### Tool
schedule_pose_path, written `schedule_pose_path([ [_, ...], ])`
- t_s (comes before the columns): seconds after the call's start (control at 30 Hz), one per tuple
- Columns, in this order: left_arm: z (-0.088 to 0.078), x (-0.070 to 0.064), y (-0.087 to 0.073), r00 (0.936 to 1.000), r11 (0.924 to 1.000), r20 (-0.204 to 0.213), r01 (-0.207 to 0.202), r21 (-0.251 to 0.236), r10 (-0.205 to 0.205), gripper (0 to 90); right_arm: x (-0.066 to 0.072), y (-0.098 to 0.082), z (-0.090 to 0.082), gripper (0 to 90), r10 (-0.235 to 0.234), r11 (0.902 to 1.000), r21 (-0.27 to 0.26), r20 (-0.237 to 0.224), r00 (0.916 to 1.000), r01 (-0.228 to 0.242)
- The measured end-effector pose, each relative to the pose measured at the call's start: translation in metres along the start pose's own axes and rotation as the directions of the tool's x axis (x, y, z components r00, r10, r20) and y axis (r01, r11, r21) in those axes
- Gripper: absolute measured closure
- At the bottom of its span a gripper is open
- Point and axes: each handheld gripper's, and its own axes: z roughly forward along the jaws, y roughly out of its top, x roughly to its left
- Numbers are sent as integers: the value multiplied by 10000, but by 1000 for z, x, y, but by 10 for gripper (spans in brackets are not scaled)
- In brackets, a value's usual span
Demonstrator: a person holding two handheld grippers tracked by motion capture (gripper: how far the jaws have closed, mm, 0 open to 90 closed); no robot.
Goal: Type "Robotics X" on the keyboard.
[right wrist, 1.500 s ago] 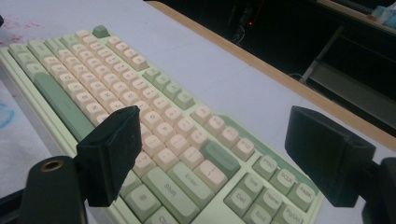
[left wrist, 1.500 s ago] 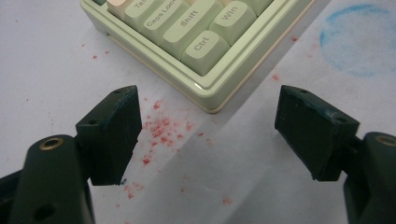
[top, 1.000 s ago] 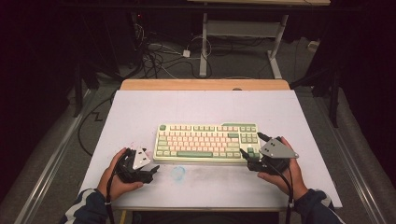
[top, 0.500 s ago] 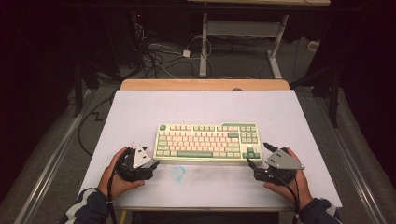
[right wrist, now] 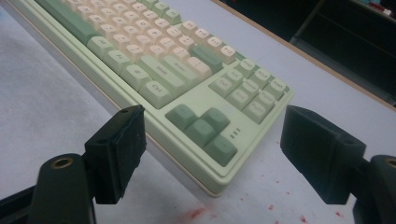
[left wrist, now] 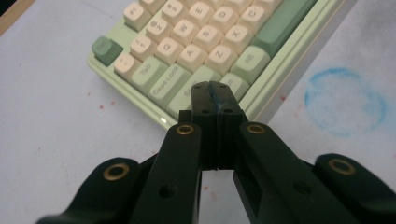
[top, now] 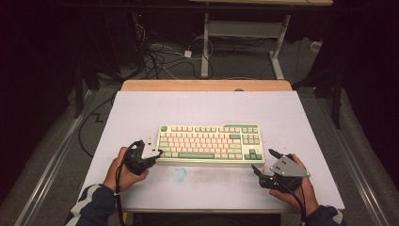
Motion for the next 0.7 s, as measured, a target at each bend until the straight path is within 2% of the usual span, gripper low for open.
schedule_pose_path([
  [0.07,5,-5,7,9993,9996,330,190,192,-196,871,2,1,2,230,-96,10000,5,-88,9999,96],
  [0.13,13,-12,13,9985,9994,513,162,305,-177,871,3,1,3,230,-141,9999,32,-122,9998,142],
  [0.33,41,-37,27,9942,9987,1042,-324,402,280,870,5,0,5,232,-292,9995,115,-135,9995,294],
  [0.5,61,-51,31,9919,9971,1164,-567,512,504,870,5,-1,6,233,-315,9993,188,-153,9994,318],
  [0.7,76,-58,31,9904,9955,1283,-617,714,521,870,6,-1,7,232,-392,9990,214,-237,9990,397],
])
